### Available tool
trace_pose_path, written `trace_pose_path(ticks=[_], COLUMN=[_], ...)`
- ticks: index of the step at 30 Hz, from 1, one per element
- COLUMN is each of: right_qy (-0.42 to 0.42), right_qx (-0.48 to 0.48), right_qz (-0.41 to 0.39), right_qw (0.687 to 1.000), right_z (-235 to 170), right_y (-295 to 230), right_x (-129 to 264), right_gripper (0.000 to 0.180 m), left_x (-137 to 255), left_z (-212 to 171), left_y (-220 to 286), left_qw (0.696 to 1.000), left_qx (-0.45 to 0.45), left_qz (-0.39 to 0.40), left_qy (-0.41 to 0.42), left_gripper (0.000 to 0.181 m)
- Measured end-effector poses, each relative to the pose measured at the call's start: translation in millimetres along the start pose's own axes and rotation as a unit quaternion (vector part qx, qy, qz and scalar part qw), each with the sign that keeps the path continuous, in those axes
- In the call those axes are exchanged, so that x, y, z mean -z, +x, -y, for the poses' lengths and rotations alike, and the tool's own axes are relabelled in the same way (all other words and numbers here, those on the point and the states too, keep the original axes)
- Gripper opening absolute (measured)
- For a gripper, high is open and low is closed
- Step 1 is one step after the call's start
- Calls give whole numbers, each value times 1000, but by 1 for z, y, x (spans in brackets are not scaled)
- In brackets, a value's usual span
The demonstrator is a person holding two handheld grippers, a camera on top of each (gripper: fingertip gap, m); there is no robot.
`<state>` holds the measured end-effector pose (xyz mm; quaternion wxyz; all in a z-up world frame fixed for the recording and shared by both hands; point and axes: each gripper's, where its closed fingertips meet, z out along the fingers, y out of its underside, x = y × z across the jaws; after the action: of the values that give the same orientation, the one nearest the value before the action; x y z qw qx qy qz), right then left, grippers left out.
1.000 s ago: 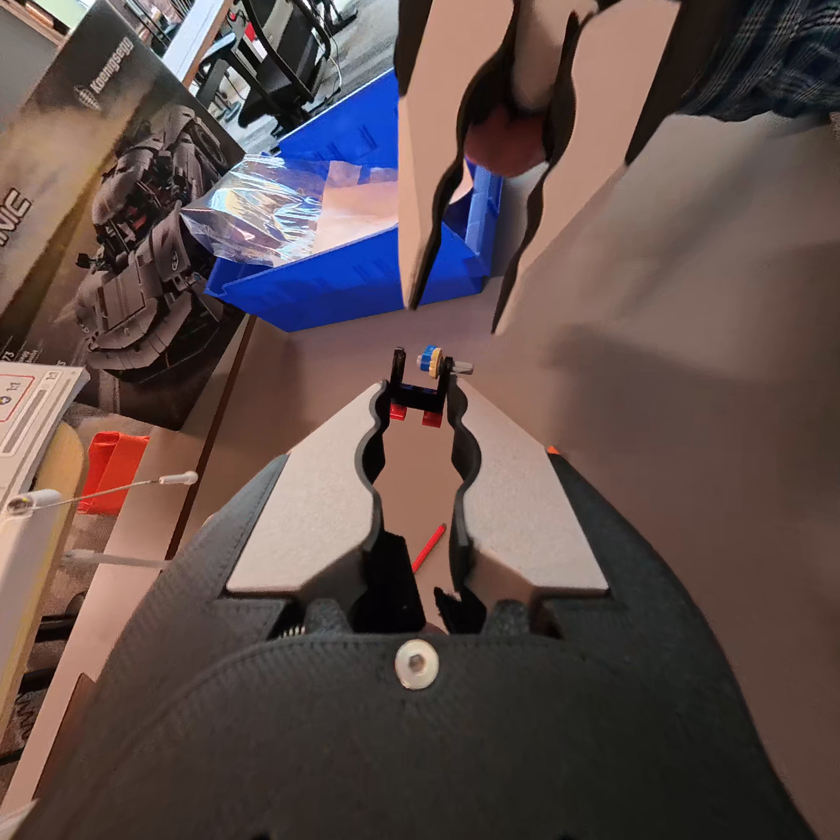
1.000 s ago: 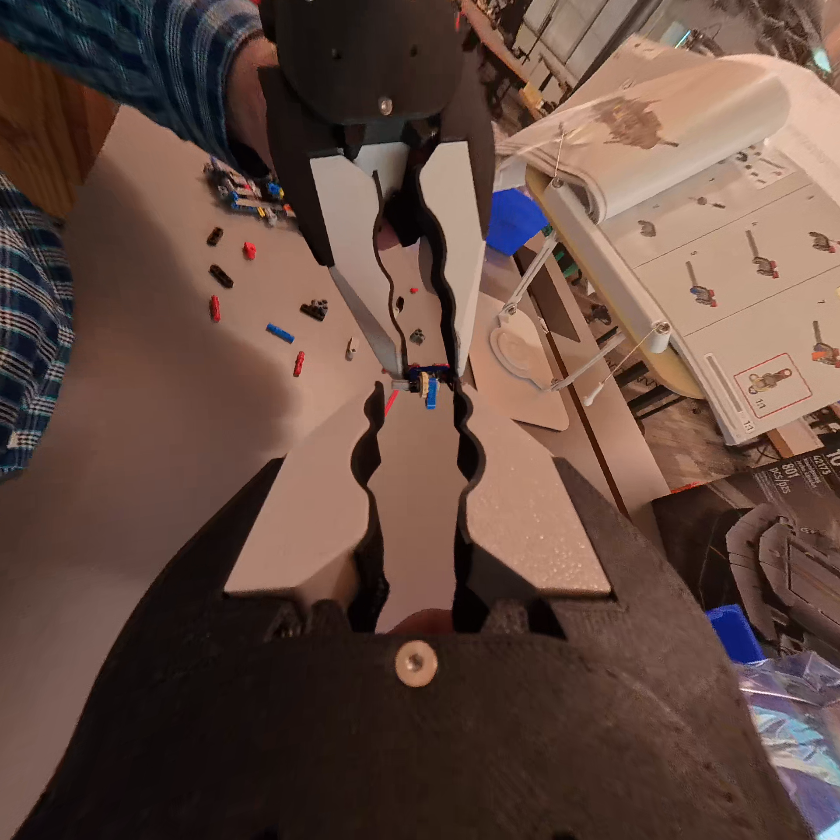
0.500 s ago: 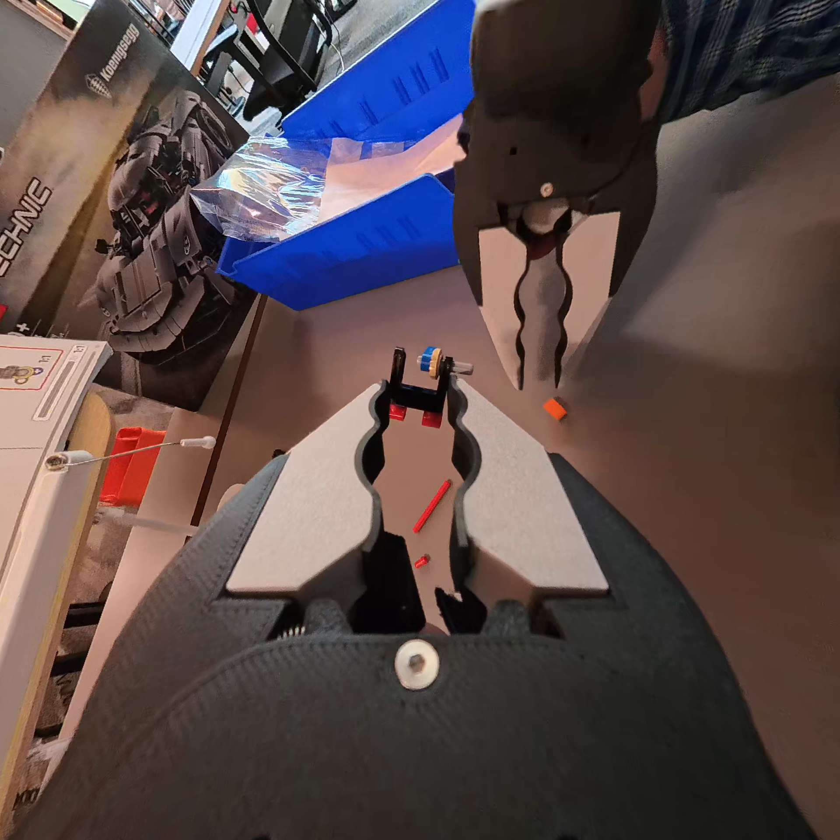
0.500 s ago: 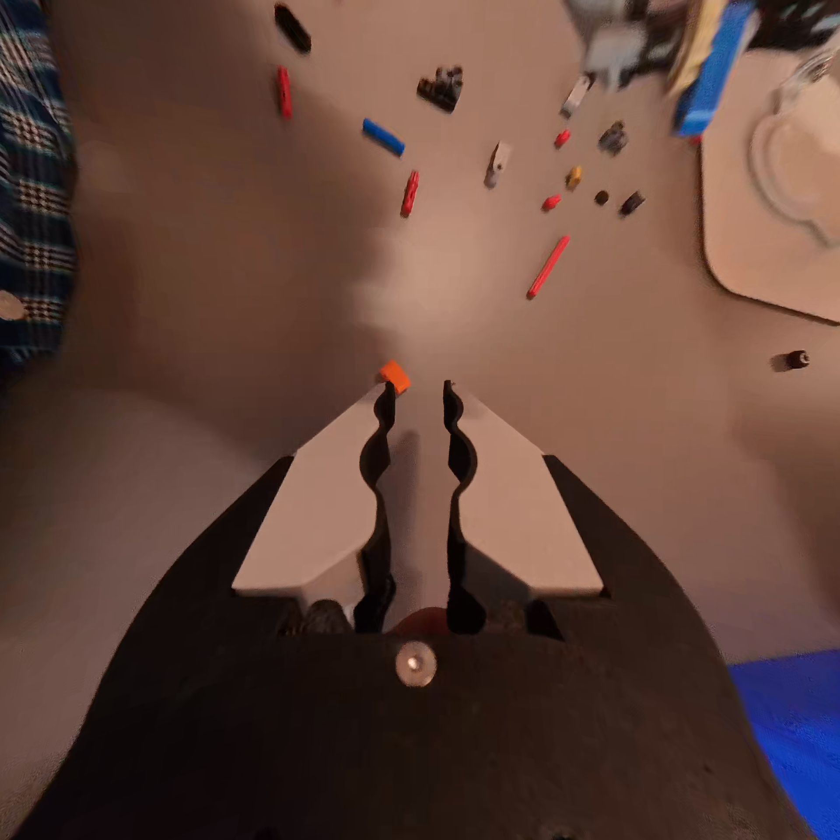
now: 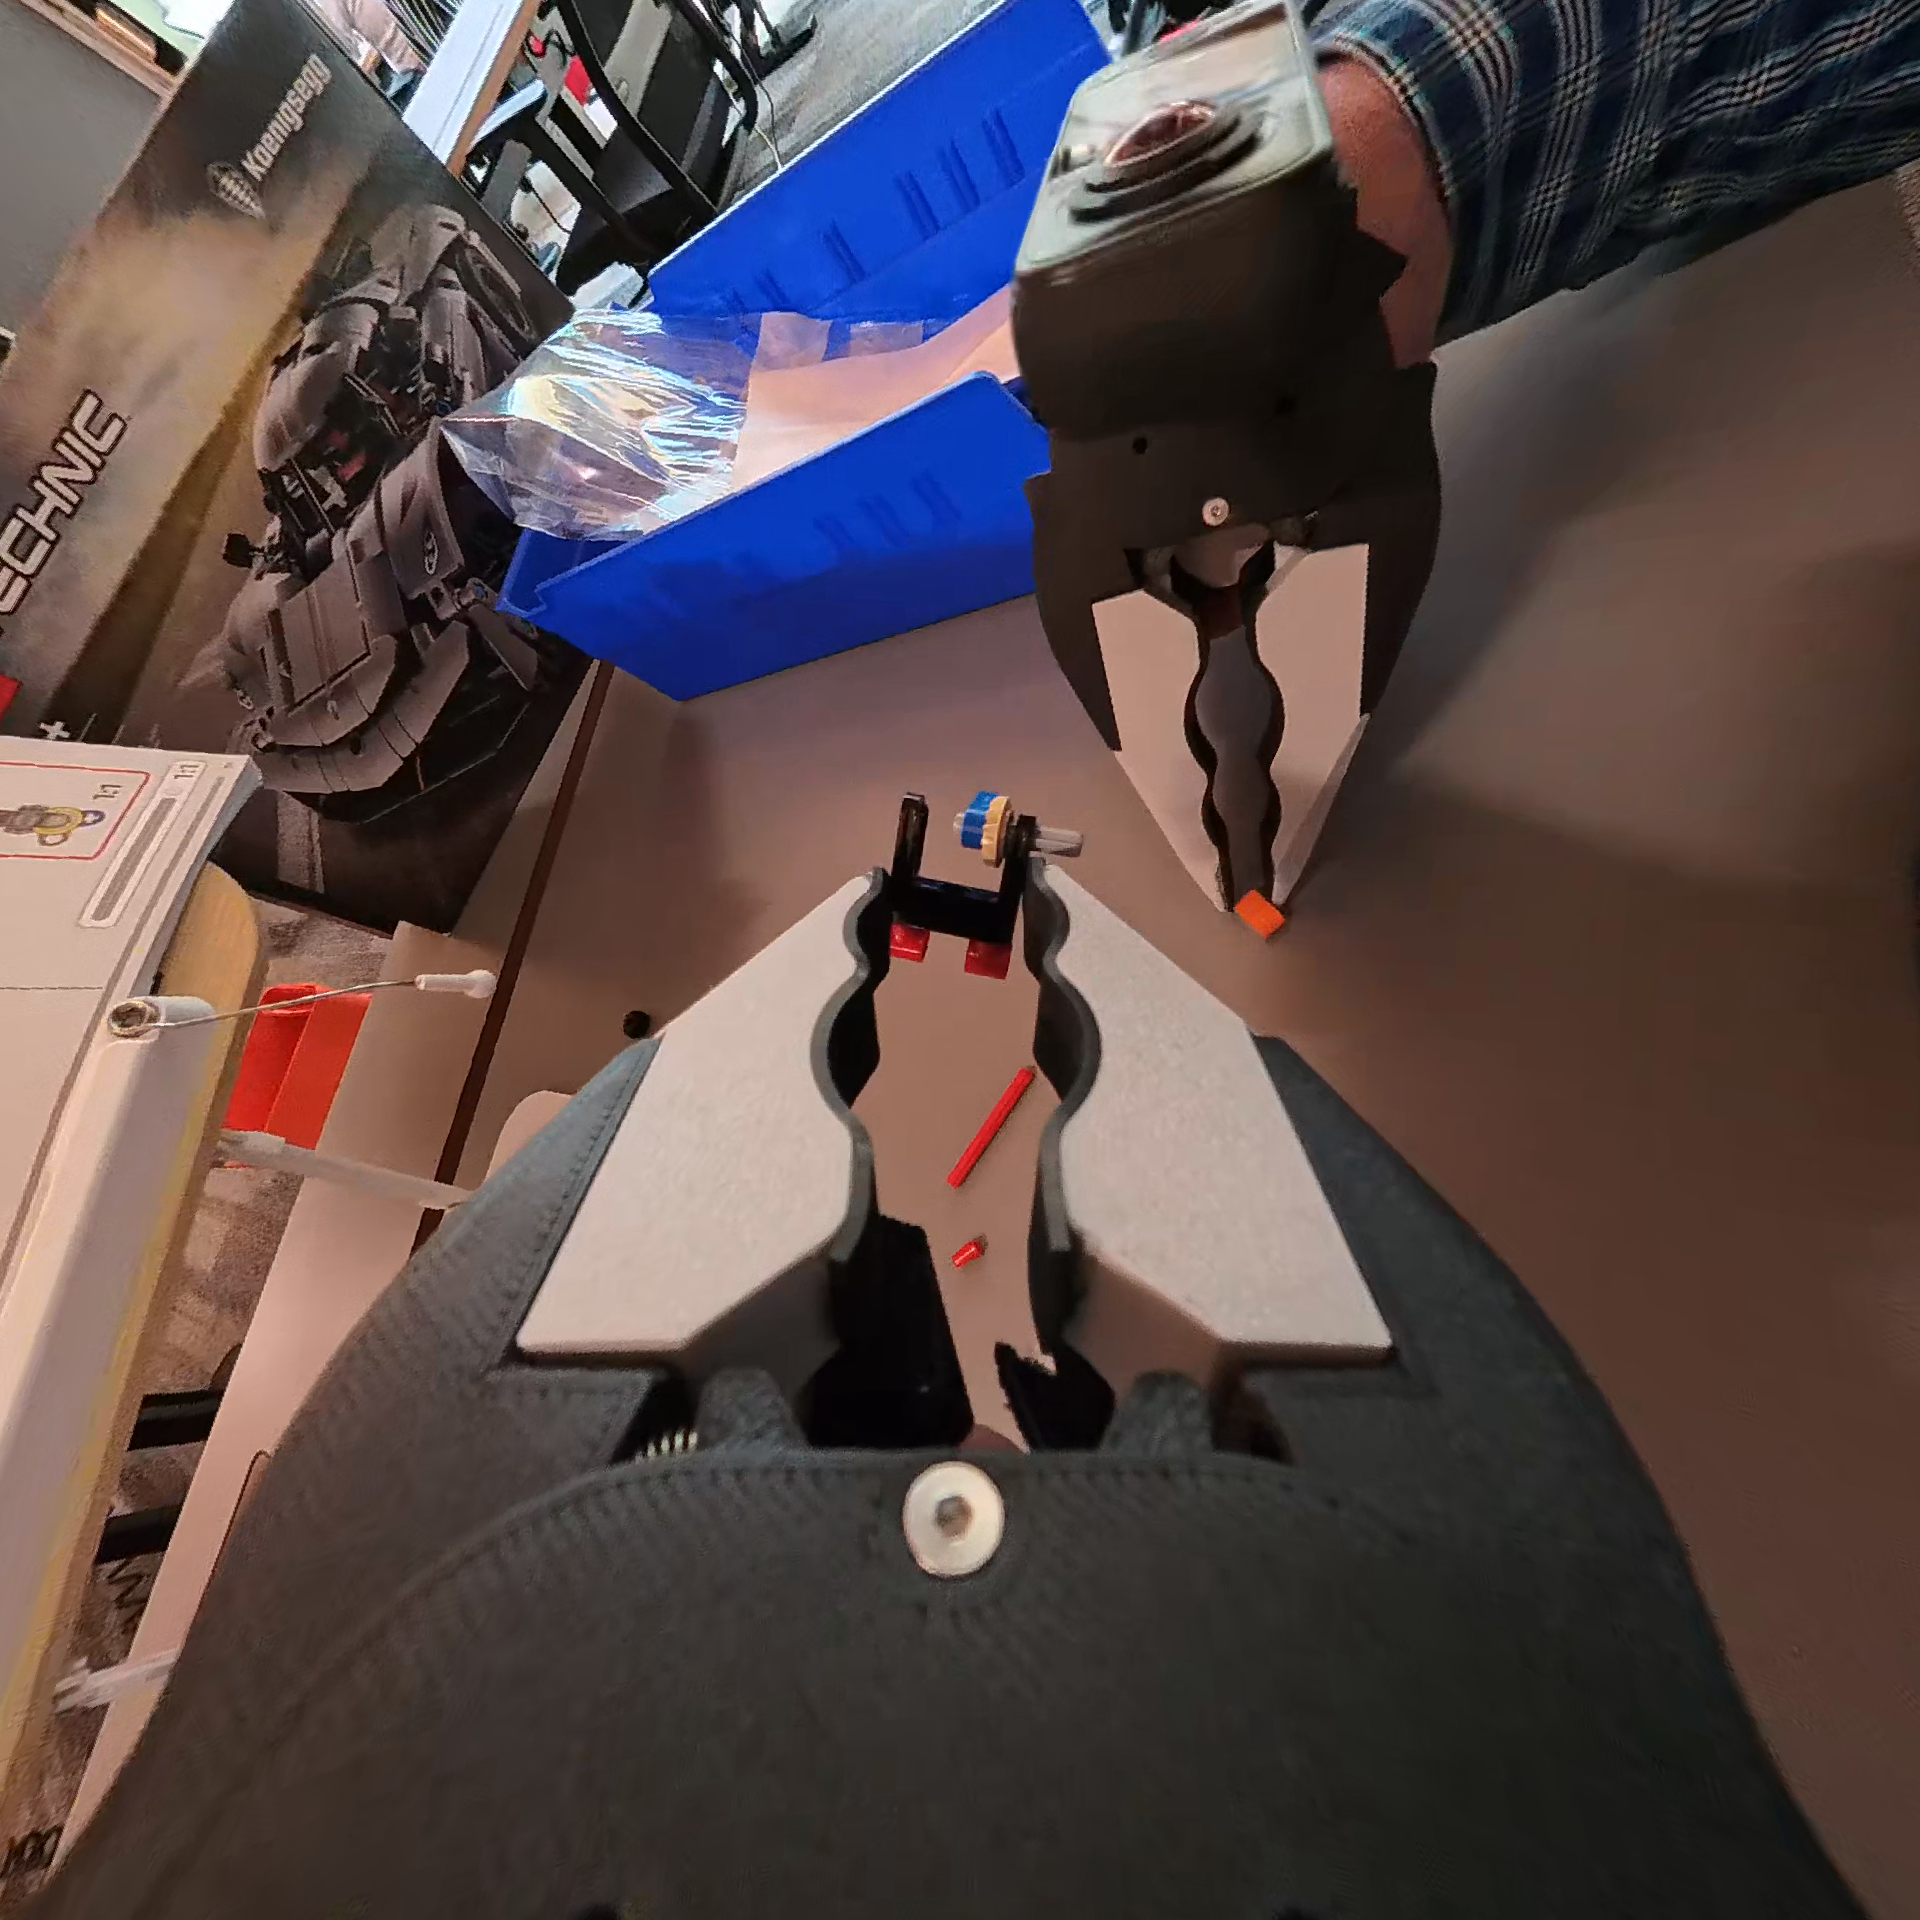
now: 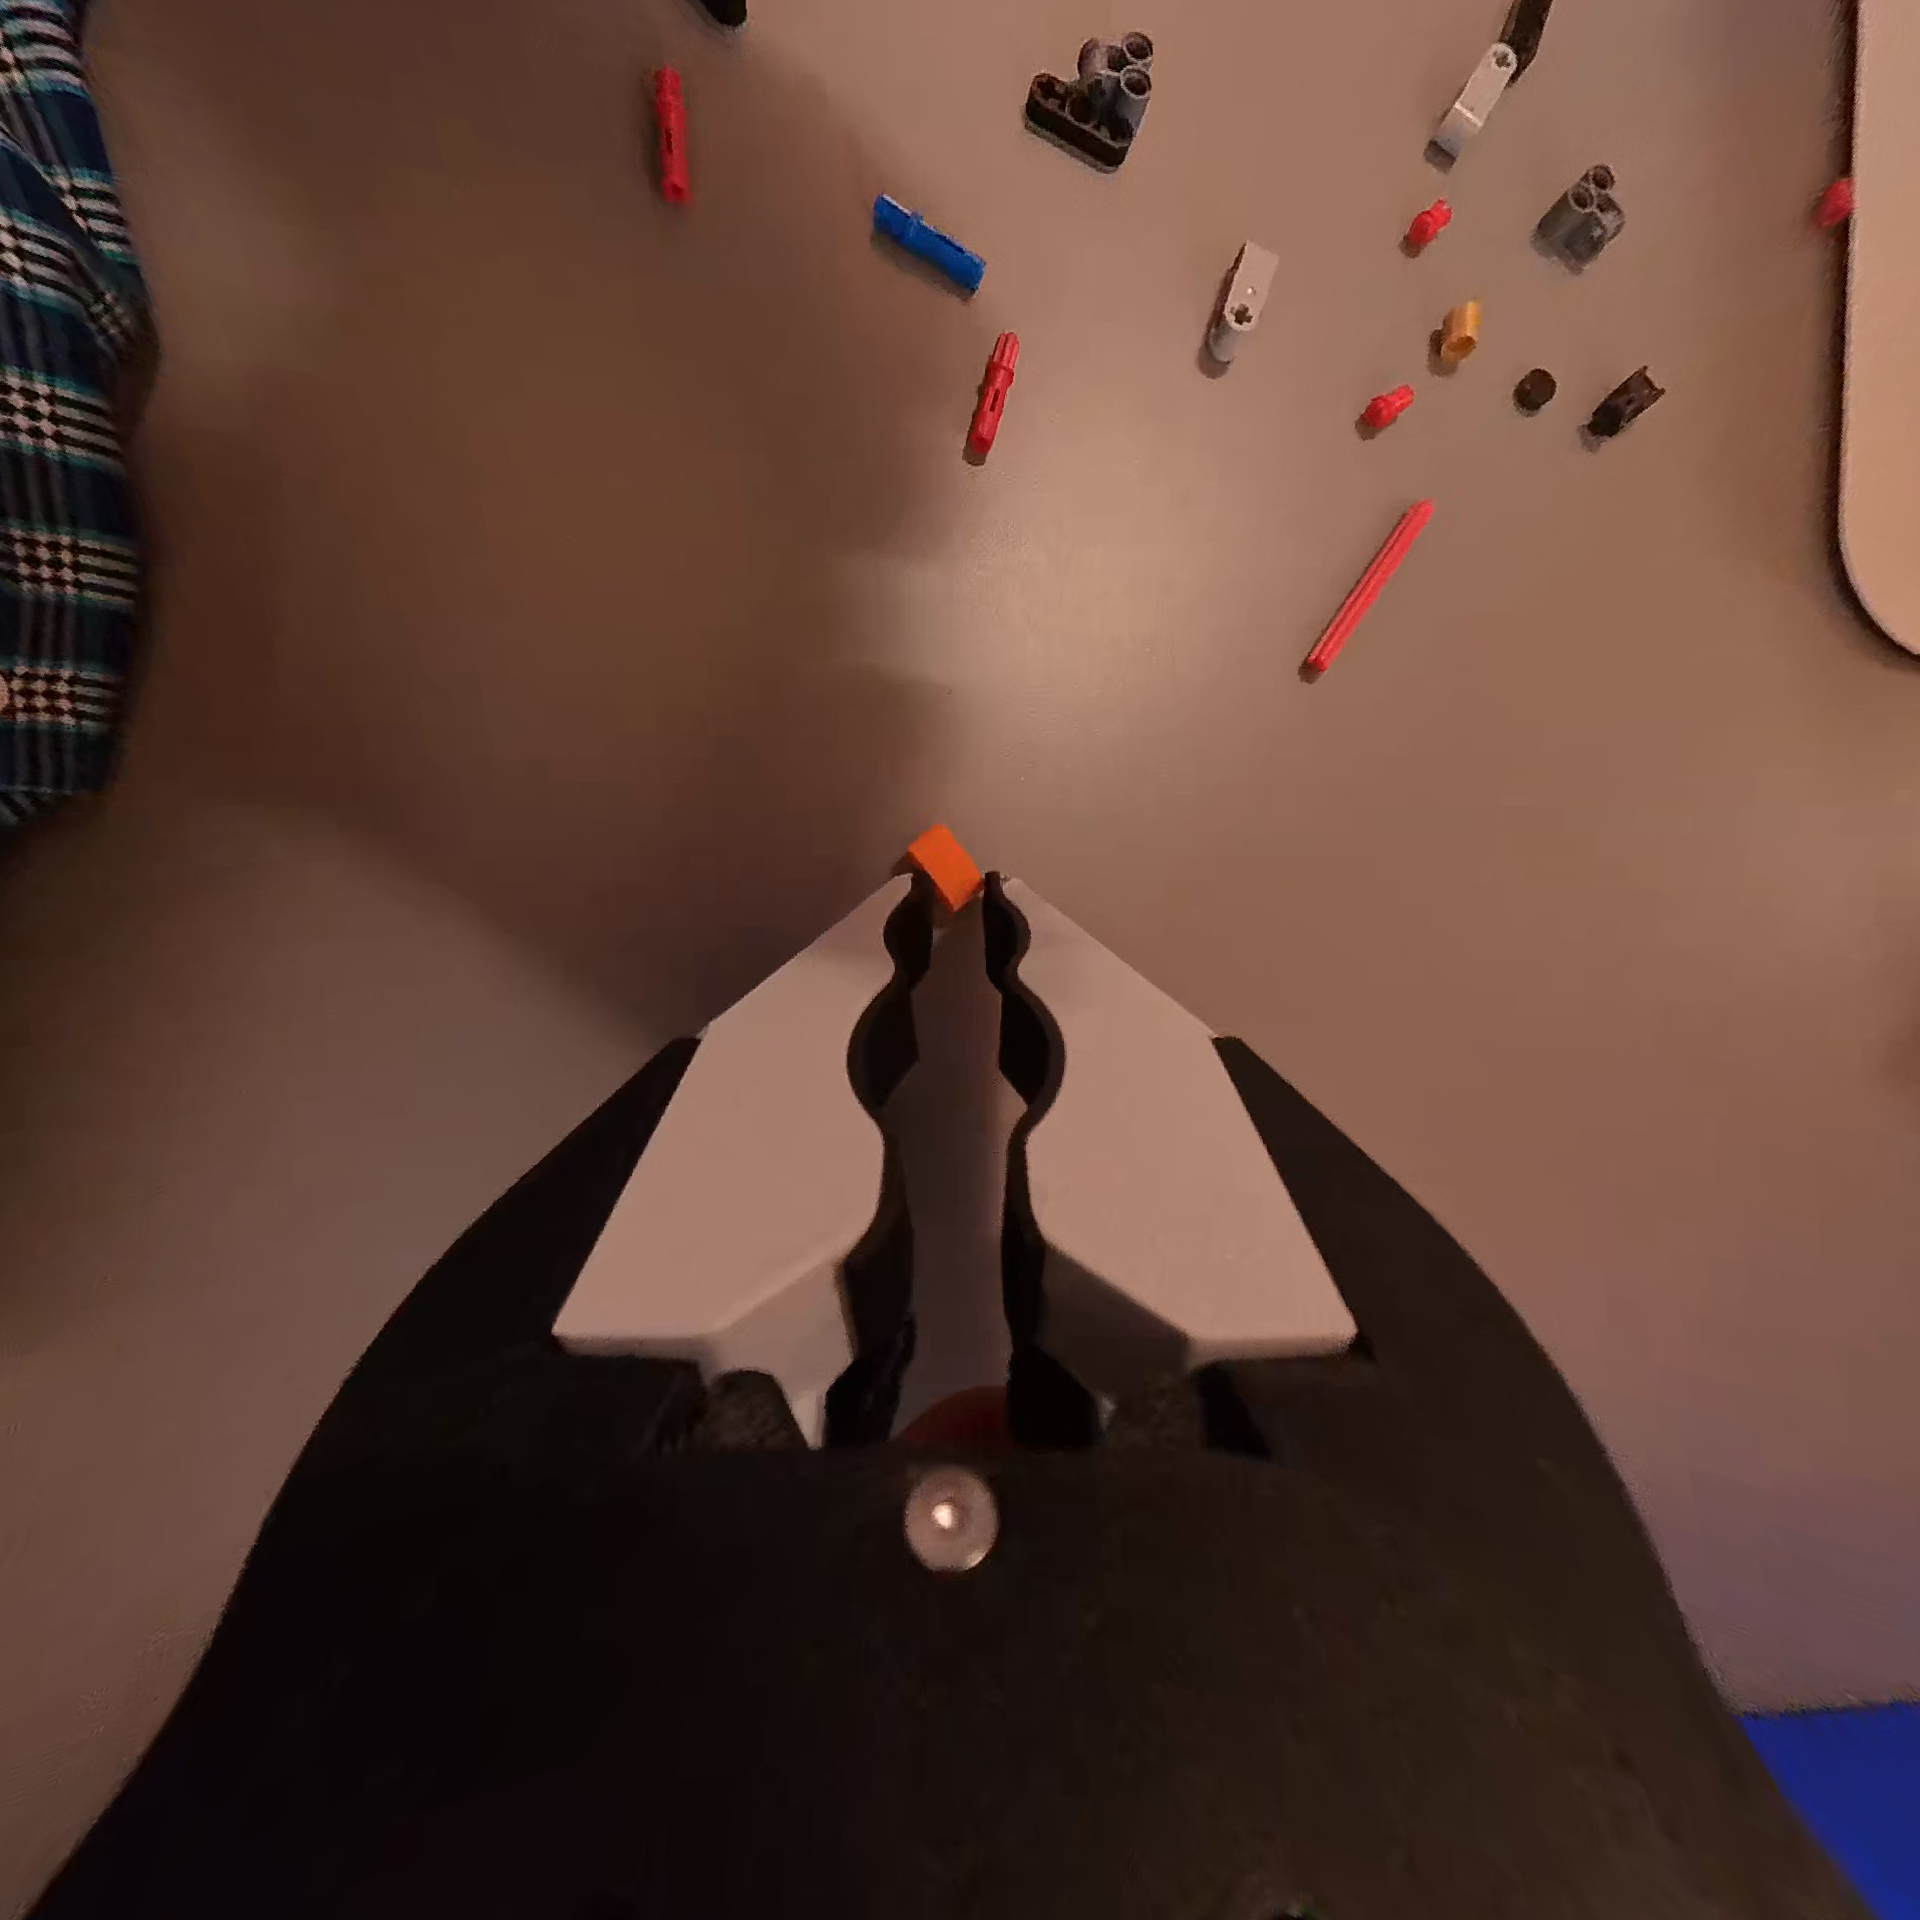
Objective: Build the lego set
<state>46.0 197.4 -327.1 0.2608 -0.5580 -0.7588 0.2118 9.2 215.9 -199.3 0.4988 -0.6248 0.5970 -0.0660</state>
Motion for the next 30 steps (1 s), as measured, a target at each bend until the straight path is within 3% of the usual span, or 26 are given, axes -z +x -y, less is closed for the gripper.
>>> trace_pose_path(ticks=[6,12,17,24,30], right_qy=[79,158,181,182,185], right_qx=[-13,-7,-25,-61,-34], right_qz=[-84,-217,-285,-293,-274], right_qw=[993,963,941,936,943], right_z=[32,76,94,97,102], right_y=[25,61,79,83,76], right_x=[32,92,115,117,114], right_gripper=[6,5,5,5,5], left_x=[3,3,2,-1,-3], left_z=[1,8,16,21,22], left_y=[-8,-18,-25,-31,-30], left_qw=[1000,999,999,999,999], left_qx=[13,29,30,34,23], left_qz=[13,19,27,36,31], left_qy=[3,9,13,10,3], left_gripper=[23,23,23,23,23])
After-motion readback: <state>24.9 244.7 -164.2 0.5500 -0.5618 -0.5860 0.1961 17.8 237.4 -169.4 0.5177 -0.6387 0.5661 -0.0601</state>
